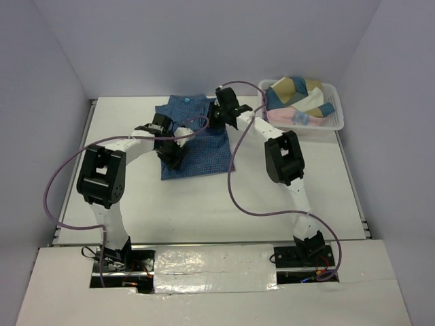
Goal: Fold and stack the long sleeve shirts
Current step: Fold the shirt
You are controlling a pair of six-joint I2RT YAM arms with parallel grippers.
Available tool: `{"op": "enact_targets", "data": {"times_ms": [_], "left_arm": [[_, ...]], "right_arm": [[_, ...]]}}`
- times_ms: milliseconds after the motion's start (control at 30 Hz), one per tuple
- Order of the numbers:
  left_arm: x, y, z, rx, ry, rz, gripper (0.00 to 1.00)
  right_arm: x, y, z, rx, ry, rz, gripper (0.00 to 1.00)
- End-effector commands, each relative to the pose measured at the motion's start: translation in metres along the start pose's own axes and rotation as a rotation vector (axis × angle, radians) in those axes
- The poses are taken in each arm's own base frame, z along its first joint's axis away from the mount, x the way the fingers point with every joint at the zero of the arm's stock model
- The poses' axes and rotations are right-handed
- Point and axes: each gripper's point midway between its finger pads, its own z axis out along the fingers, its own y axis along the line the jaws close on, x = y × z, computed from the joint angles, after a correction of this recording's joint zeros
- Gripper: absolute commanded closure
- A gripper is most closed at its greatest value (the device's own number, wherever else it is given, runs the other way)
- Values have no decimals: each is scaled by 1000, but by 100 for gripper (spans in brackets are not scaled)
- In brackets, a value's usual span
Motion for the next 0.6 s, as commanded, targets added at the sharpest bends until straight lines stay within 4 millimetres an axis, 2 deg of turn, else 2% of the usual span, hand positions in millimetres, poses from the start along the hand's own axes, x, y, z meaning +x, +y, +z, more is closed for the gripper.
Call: {"op": "enact_targets", "data": {"times_ms": [0,33,100,167,267,333,367,400,433,467,500,533,567], "left_arm": [[2,9,13,-43,12,7,32],[4,9,14,-46,17,9,32],[7,12,17,-60,26,18,32],[12,14,18,-72,40,27,32],[11,10,11,-57,34,45,32],[1,5,1,-37,1,82,32],[-8,4,-12,-40,-28,109,31],[-15,2,-20,-34,-52,125,31],[-26,2,-29,-40,-80,148,30],[-36,1,-45,-50,-110,174,30],[-43,1,-54,-54,-130,218,30],[-56,-1,-70,-60,-175,256,30],[-59,-2,-77,-63,-184,287,30]], "right_arm": [[-29,3,16,-22,-35,93,81],[-16,-8,35,-16,7,146,81],[-22,-17,48,-28,2,219,82],[-24,-20,53,-55,8,261,84],[-44,-16,46,-108,-45,275,84],[-66,0,24,-148,-115,227,83],[-72,2,17,-143,-142,174,79],[-93,17,-6,-161,-198,135,76],[-102,22,-17,-159,-226,106,72],[-111,27,-28,-160,-252,76,61],[-125,36,-48,-154,-294,22,54],[-133,39,-59,-144,-312,-4,48],[-141,41,-69,-134,-331,-30,40]]}}
